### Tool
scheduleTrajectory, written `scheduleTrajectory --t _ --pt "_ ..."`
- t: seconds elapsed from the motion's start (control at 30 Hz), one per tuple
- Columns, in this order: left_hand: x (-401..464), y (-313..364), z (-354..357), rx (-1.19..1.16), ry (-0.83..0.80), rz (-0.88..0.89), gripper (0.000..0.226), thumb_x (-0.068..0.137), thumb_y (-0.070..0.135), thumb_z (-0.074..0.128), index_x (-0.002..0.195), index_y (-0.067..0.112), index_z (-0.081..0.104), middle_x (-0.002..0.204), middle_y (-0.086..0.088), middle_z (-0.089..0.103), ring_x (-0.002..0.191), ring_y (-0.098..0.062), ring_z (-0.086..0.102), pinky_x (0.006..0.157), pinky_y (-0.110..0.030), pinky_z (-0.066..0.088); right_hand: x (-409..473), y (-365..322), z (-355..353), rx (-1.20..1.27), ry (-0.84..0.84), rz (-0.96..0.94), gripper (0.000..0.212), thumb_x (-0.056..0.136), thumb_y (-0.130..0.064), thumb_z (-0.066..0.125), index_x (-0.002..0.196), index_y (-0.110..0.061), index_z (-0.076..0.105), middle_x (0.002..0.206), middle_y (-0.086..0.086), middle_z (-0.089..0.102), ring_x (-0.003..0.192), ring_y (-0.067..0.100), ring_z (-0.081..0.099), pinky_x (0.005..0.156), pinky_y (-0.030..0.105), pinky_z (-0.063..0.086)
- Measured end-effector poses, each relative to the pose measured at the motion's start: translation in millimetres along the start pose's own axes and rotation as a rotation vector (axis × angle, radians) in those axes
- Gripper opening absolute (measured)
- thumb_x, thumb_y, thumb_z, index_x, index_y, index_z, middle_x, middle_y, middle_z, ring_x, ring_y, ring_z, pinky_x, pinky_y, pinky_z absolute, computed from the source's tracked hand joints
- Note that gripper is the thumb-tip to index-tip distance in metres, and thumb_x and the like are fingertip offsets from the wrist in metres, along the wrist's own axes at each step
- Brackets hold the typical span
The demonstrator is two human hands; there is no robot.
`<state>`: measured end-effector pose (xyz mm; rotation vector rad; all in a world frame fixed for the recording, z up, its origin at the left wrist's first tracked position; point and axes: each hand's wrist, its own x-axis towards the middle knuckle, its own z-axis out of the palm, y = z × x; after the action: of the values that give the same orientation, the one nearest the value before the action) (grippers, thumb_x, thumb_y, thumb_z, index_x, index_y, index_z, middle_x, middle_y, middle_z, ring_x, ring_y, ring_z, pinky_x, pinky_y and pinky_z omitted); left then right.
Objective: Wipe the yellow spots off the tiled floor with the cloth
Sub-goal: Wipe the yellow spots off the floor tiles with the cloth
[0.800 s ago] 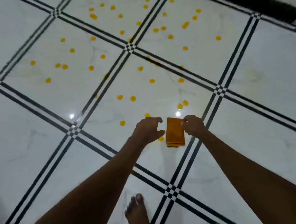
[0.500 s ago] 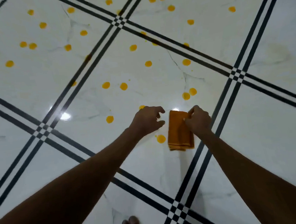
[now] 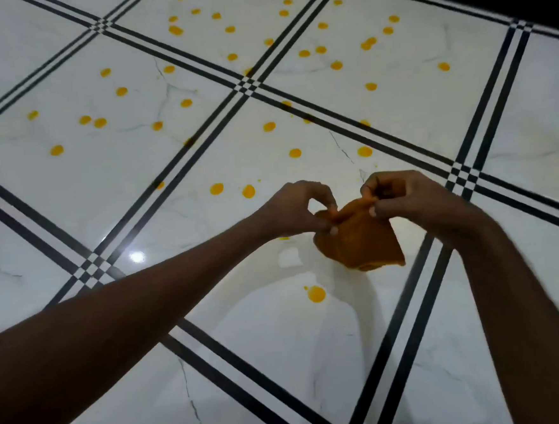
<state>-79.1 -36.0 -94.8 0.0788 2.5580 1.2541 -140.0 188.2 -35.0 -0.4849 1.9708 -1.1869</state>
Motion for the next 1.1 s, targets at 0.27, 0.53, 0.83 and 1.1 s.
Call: scheduleTrajectory --t 0.27,0.53,0.83,1.1 --pt "-19 19 7 0.197 0.388 0.117 0.022 0.077 0.019 0.069 0.099 0.021 0.072 0.077 0.007 0.065 0.075 -0.014 0.063 0.069 -0.030 0.052 -18 -2 17 -0.204 0.391 -0.088 0.022 0.083 0.006 0.056 0.077 -0.014 0.061 0.068 0.000 0.058 0.060 0.006 0.053 0.056 0.019 0.050" --pt "-58 -56 66 0.692 -0.195 0.052 0.032 0.083 0.008 0.052 0.104 0.021 0.073 0.110 -0.001 0.072 0.105 -0.029 0.065 0.084 -0.039 0.051 -18 136 150 -0.475 0.552 0.202 0.009 0.095 -0.015 0.054 0.093 -0.011 0.062 0.090 0.011 0.065 0.085 0.034 0.066 0.070 0.040 0.052" --pt "-76 -83 -8 0.502 0.027 -0.183 0.022 0.089 0.017 0.060 0.106 0.022 0.074 0.098 0.004 0.076 0.098 -0.020 0.068 0.089 -0.037 0.053 29 188 146 -1.024 0.471 0.029 0.071 0.101 -0.053 0.030 0.164 -0.022 0.018 0.171 0.014 0.014 0.158 0.035 0.010 0.125 0.059 0.012" --pt "-134 -149 -34 0.564 0.109 -0.409 0.041 0.090 0.027 0.066 0.129 0.015 0.060 0.119 -0.009 0.065 0.113 -0.028 0.059 0.092 -0.039 0.047 31 143 261 -0.941 0.482 -0.021 0.078 0.098 -0.057 0.036 0.164 -0.022 0.014 0.171 0.018 0.007 0.158 0.041 0.004 0.125 0.061 0.003"
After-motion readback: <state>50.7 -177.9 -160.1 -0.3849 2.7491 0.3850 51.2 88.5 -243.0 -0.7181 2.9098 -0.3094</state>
